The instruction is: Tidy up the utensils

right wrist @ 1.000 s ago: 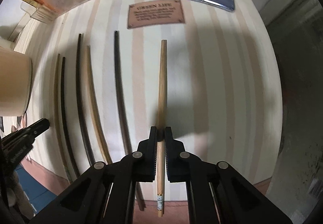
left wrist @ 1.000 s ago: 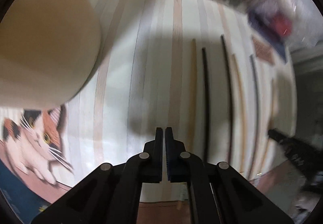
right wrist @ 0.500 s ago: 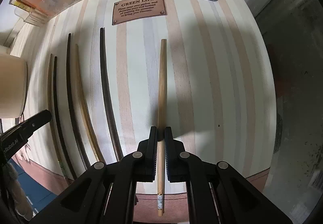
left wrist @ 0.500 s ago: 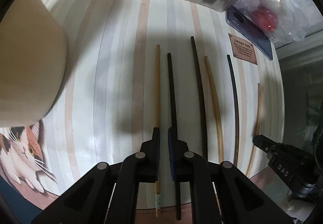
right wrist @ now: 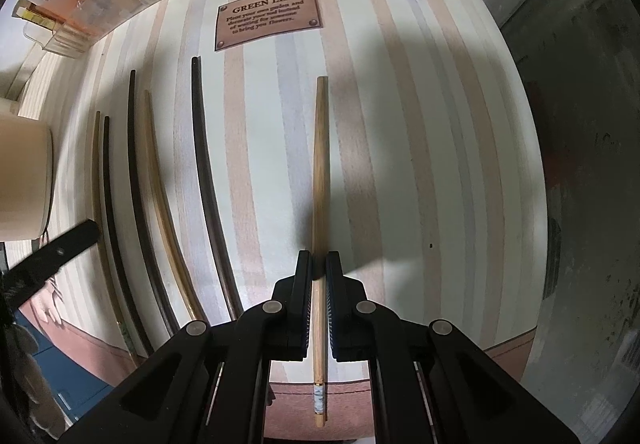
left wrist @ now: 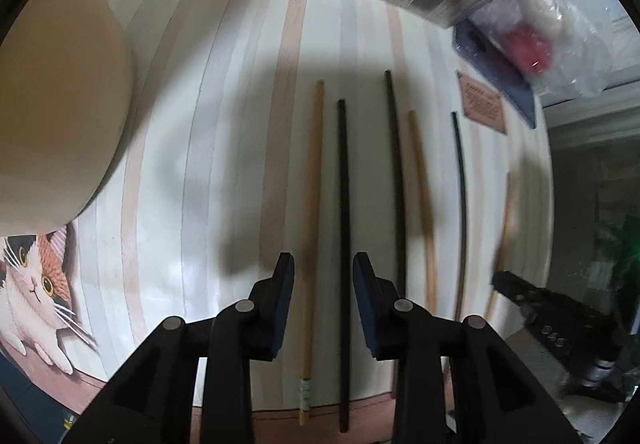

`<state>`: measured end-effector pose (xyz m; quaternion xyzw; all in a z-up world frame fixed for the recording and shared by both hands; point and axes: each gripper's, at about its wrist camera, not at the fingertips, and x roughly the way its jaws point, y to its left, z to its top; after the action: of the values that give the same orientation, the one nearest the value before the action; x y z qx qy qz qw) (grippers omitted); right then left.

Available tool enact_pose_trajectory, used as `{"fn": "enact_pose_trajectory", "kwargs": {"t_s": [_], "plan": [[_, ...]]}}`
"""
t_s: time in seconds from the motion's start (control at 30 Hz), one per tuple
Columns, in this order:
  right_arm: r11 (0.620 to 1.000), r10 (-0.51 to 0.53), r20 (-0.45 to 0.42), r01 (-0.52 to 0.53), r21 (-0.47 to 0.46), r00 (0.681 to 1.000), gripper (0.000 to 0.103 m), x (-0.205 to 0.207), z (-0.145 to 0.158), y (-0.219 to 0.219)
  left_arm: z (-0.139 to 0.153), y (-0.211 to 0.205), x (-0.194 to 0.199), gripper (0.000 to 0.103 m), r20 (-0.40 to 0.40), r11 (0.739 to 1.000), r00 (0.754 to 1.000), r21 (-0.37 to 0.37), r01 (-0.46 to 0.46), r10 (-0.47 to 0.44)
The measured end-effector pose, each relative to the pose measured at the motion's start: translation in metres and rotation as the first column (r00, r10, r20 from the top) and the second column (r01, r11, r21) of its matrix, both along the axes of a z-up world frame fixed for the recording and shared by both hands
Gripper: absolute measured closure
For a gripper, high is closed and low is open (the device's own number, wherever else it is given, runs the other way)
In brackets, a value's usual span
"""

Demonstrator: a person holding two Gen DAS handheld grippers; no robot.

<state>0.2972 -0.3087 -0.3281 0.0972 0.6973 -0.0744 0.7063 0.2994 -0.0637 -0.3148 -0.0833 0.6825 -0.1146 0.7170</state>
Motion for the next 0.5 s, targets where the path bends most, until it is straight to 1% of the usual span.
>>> {"fn": "enact_pose_trajectory", "kwargs": {"t_s": [0.03,0.07,0.1,0.23,0.3,0.37,0.5], "plan": [[1.0,0.0,0.001,0.0,0.0,1.0,0.096,0.0,0.0,-0.001,0.0,-0.001,-0.001,0.093,0.019,1.0,1.0,0.021,0.003,-0.004],[1.0,0.0,0.002,0.0,-0.001,1.0,0.096,0.0,0.0,-0.001,-0.003,-0.002,-0.004,0.099,0.018,0.999,1.0,0.032,0.013,-0.014],[1.0,0.001,0.002,-0.001,-0.004,1.0,0.096,-0.001,0.0,-0.002,-0.003,-0.002,-0.005,0.099,0.026,0.999,1.0,0.036,0.014,-0.015],[0.999,0.025,-0.013,-0.025,-0.024,1.0,0.096,-0.008,-0.002,0.002,-0.004,0.009,-0.019,0.099,0.02,0.992,1.0,0.127,-0.01,0.007],[0.999,0.033,-0.024,-0.034,-0.017,0.999,0.096,-0.016,-0.004,0.002,-0.007,0.019,-0.032,0.099,0.005,0.99,1.0,0.14,-0.028,0.028],[0.999,0.044,-0.033,-0.044,-0.012,0.998,0.096,-0.022,-0.004,0.003,-0.01,0.027,-0.044,0.099,-0.007,0.99,0.999,0.135,-0.044,0.045],[0.997,0.076,-0.039,-0.077,-0.023,0.996,0.096,-0.028,-0.004,0.006,-0.015,0.03,-0.049,0.098,-0.003,0.99,0.999,0.138,-0.038,0.038]]}}
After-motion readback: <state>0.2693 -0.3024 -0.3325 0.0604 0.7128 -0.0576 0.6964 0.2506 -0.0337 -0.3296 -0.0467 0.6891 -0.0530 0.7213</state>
